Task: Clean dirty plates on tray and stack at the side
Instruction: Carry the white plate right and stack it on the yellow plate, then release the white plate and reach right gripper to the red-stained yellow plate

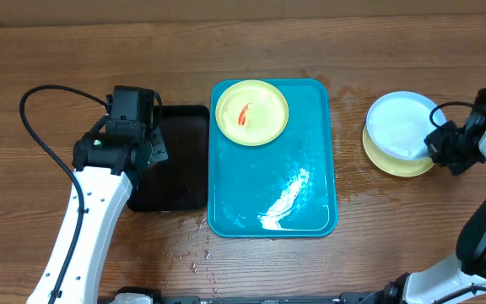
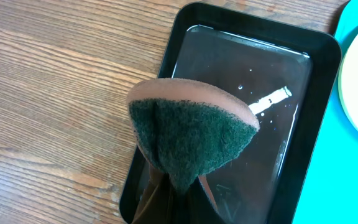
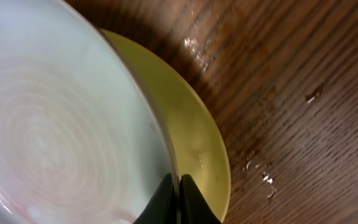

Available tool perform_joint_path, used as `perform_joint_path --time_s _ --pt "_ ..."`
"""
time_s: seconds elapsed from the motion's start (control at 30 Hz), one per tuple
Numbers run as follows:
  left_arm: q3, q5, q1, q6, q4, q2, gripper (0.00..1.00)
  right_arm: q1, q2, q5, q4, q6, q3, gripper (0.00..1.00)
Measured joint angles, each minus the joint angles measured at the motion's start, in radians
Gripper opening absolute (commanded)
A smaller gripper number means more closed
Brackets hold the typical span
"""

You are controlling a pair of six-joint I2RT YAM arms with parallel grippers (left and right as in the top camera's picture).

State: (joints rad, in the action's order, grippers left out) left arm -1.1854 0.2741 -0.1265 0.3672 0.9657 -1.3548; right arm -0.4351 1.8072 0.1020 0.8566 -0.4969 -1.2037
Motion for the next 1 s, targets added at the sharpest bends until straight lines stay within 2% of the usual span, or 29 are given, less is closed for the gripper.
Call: perform_joint_path --time_s 0.13,0.37,0.53,0.67,0.73,0.77,0.9,1.0 --pt "0.0 0.0 0.0 0.0 0.0 0.0 0.04 0.0 0.0 -0.017 0.024 0.006 0.016 0.24" --pt "0.0 -0.001 0.0 0.0 0.0 0.0 0.04 0.002 0.0 -0.018 0.032 0.037 0.017 0.31" --pt "0.0 -0.006 0.0 0.0 -0.009 0.0 0.04 0.037 0.0 0.112 0.001 0.121 0.017 0.35" --pt "0.0 -0.009 0.0 0.0 -0.023 0.0 0.04 0.146 0.0 0.217 -0.064 0.168 0.017 0.41" --pt "0.0 -0.02 0.0 0.0 -0.033 0.0 0.04 0.22 0.0 0.25 -0.106 0.18 0.017 0.5" --pt "0.0 -0.034 0.0 0.0 -0.041 0.0 0.04 0.302 0.0 0.269 -0.149 0.187 0.017 0.5" --pt "0.0 -0.08 0.0 -0.008 -0.067 -0.001 0.05 0.478 0.0 0.262 -0.274 0.169 0.018 0.5" --pt "0.0 -0.105 0.0 -0.009 -0.077 -0.016 0.04 0.609 0.0 0.222 -0.263 0.154 -0.014 0.5"
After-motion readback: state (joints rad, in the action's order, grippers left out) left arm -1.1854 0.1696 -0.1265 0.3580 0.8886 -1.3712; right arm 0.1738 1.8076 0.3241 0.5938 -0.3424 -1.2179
